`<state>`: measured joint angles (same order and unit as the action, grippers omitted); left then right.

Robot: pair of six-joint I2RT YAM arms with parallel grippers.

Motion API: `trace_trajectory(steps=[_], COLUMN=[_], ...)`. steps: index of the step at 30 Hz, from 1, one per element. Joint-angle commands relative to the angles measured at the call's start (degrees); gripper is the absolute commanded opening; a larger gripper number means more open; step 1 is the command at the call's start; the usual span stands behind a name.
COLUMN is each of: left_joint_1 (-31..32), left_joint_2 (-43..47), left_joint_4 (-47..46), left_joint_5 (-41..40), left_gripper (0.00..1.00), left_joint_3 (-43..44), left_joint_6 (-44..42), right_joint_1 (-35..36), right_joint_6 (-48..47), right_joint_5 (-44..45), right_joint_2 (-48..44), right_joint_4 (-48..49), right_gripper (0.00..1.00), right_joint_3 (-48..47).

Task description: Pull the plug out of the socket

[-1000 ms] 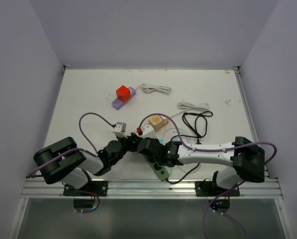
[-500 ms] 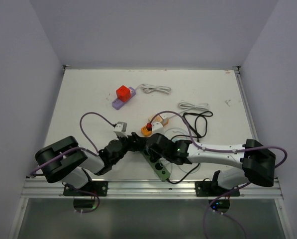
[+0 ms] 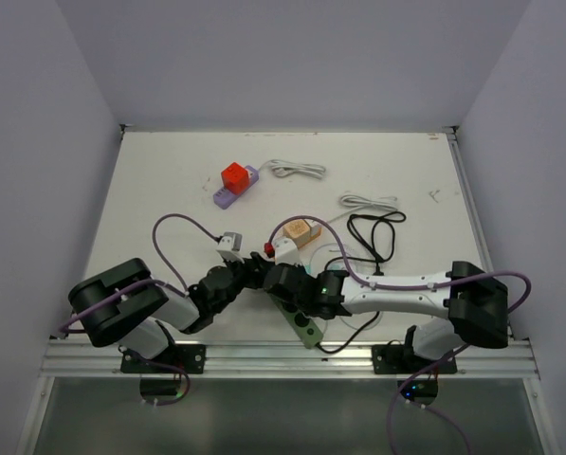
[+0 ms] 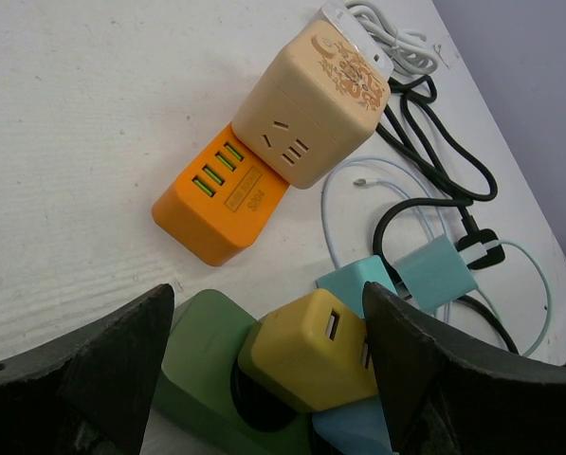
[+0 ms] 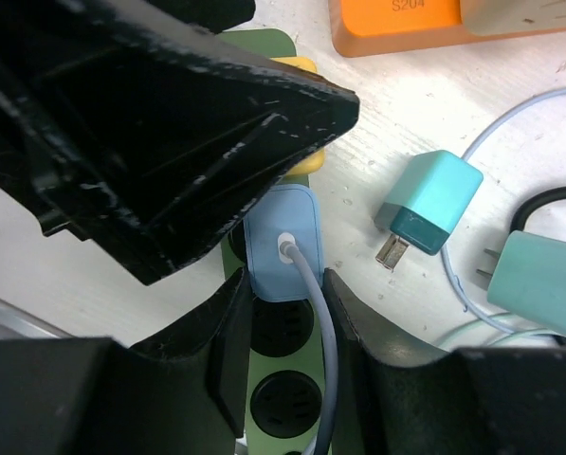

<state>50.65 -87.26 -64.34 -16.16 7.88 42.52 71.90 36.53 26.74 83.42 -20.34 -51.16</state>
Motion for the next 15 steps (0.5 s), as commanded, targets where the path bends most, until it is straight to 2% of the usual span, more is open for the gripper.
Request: trace_trajectory(steps=[1,8,15], left_joint_1=[-0.29,-0.29,-0.29], left_joint_2=[-4.41,-4.67,-4.67], left_joint_4=[19.34,19.34,19.07], left_joint_5=[-1.5,-1.5,-1.41], left_gripper=[0.82,0.82,0.82], left_joint_3=[-3.4,-3.48,-3.57], left_joint_6=[-4.2,-4.11,-4.03], right_joint_1=[3.94,4.04,-4.3], right_joint_6=[-0.67,0.47,5.47], right_joint_5=[11.56,12.11,-3.78], right_joint_2=[1.13,-0.79,-8.97], right_joint_4=[-0.83,0.64,11.45], right_gripper=[0.0,0.0,0.0], right_joint_3=[-8.25,-6.42,3.69])
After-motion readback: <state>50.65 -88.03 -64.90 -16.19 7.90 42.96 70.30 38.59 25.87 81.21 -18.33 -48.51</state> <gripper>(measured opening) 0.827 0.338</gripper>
